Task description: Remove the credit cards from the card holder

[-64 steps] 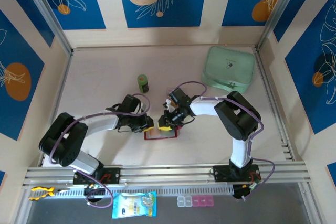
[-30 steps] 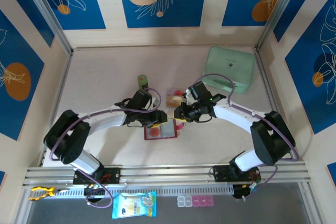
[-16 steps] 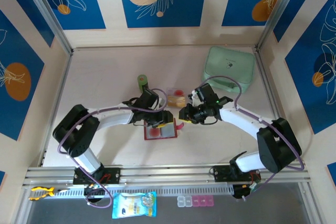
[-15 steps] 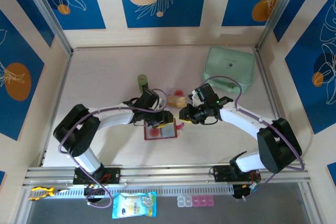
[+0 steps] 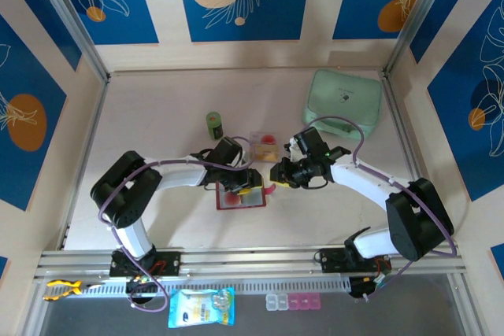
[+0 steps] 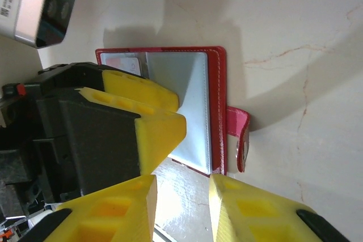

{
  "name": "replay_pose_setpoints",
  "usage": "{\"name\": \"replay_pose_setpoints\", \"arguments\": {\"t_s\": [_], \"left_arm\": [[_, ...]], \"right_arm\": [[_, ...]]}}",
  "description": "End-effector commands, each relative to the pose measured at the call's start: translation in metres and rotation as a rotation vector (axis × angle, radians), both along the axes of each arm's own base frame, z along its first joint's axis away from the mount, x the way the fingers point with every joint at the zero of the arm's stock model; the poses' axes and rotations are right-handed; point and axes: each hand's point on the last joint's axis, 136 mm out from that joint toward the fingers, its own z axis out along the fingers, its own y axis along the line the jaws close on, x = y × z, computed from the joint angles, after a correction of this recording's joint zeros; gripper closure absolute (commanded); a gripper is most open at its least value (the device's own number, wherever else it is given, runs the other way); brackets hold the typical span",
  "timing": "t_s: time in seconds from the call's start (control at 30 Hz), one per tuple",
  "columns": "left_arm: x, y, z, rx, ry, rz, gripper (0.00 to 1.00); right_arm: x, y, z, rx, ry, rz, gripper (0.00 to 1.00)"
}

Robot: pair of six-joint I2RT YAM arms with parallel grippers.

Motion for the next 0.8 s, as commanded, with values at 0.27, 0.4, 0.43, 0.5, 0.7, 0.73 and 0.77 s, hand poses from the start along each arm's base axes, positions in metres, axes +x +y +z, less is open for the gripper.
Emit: {"name": "replay_pose_setpoints", "arguments": {"t_s": [0.27,0.4,0.43,0.5,0.7,0.73,0.77], "left_arm": [[0.006,-0.006,0.015,-0.022,-0.047,-0.001,0.53],[0.008,-0.002,0.023,-0.027,-0.077,-0.001,0.54],[0.008,-0.001,0.025,-0.030,-0.081,0.003,0.54],[0.007,0.003,0.027,-0.031,-0.086,0.006,0.54],[0.009,0.021,0.032,-0.024,-0.105,0.036,0.55],[0.009,0.025,0.033,-0.024,-0.106,0.042,0.56],[0.009,0.029,0.033,-0.022,-0.107,0.047,0.56]], "right_arm": [[-0.007,0.003,0.005,0.036,0.011,0.017,0.69],[-0.006,0.008,0.007,0.040,0.010,0.027,0.69],[-0.006,0.011,0.007,0.041,0.012,0.031,0.69],[-0.005,0.015,0.007,0.041,0.013,0.038,0.69],[-0.003,0.032,0.005,0.030,0.017,0.070,0.69],[-0.003,0.035,0.006,0.030,0.015,0.078,0.69],[-0.003,0.038,0.005,0.028,0.019,0.083,0.70]]}}
